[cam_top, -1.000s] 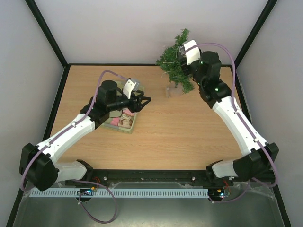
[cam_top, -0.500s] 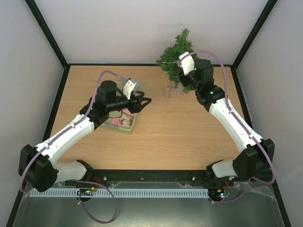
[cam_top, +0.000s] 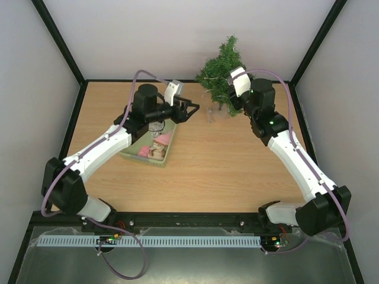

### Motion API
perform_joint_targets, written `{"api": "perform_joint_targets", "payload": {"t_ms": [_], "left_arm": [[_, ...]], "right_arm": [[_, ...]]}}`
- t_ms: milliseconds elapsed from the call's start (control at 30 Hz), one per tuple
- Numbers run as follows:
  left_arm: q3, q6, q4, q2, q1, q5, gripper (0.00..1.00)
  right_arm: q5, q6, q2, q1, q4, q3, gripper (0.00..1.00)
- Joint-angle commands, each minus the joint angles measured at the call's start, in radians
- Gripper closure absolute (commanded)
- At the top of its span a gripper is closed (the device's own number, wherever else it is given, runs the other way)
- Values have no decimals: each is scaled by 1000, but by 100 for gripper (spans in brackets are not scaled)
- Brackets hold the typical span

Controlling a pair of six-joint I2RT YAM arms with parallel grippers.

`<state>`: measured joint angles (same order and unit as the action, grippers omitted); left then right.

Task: Decorate the small christmas tree
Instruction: Hang the decoration item on the Christmas tree.

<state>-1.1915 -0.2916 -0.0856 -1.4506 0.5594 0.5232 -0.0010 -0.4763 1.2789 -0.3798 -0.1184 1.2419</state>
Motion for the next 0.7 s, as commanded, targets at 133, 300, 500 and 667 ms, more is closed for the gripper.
{"api": "perform_joint_targets", "payload": {"t_ms": [133,300,500,667], "left_arm": [[-215,-81,-78,-168,-6,7,47],[-335,-155,-92,-252,-7,23,50],[-409,-236,-117,-322,-7,41,53],[-422,-283,-166,-356,-5,59,55]], "right_arm": [[-42,-22,-38,7,9,-53,58],[-73,-3,-46,7,9,-74,58],[-74,6,-58,7,14,-93,58],[-43,8,-76,7,37,-124,58]]}}
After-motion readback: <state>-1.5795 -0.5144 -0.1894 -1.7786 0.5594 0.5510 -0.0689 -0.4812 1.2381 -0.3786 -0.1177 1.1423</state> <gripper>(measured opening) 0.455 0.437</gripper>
